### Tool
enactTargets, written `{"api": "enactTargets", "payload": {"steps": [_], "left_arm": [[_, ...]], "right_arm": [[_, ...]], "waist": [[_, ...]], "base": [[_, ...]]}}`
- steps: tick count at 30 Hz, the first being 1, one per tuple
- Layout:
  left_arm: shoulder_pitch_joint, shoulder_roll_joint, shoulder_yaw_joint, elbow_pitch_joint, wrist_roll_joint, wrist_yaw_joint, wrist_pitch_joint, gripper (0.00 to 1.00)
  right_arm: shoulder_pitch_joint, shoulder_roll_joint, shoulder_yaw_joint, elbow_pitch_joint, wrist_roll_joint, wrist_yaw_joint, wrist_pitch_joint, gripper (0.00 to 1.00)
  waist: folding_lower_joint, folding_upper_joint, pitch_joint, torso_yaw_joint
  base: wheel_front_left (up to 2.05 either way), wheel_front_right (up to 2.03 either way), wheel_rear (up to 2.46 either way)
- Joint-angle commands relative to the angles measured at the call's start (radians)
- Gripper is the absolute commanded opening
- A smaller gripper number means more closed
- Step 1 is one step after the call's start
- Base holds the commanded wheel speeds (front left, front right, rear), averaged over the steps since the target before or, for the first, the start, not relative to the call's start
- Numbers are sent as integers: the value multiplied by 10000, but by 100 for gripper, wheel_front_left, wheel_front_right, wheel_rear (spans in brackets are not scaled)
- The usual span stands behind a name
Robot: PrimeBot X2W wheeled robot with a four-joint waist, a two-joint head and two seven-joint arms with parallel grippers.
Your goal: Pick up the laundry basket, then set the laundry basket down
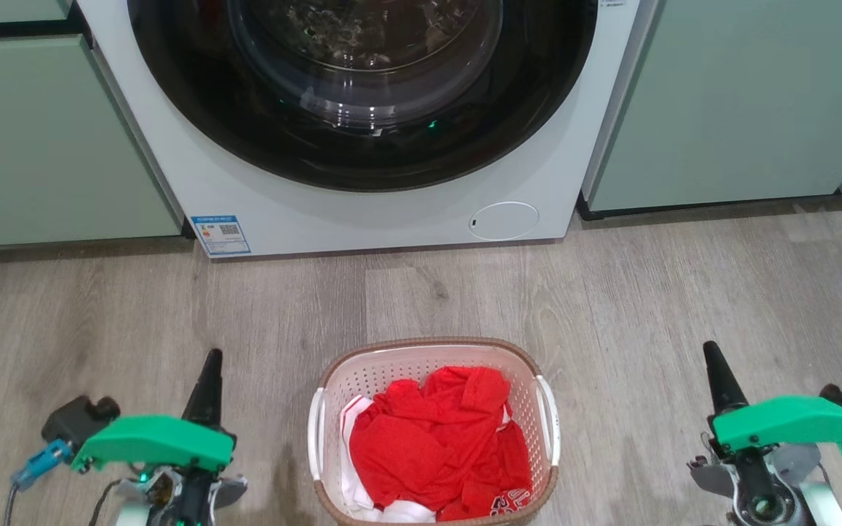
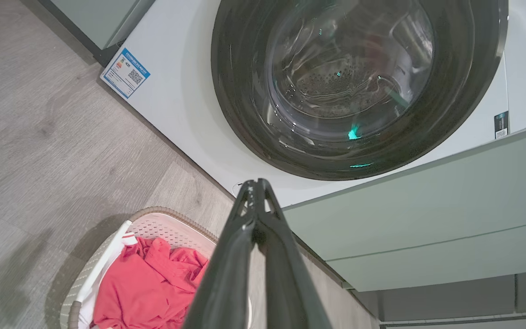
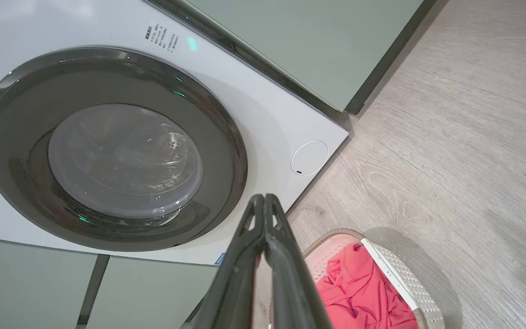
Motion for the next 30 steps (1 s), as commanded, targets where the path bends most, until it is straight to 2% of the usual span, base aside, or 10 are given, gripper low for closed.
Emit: {"api": "enactTargets", "payload": {"steps": [1,30], "left_arm": [[-561,127,346,-354,-236,-78,77,0],[-689,114,1263,-401,-3484,-381,937,0]], "right_arm": [[-539,-157,29,-280,214,44,59,0],[-626,-152,-441,-158,3019,60,921,0]], "waist": [[0,0,-2,2],[0,0,-74,46]], "base": [[0,0,0],[0,0,0]]}}
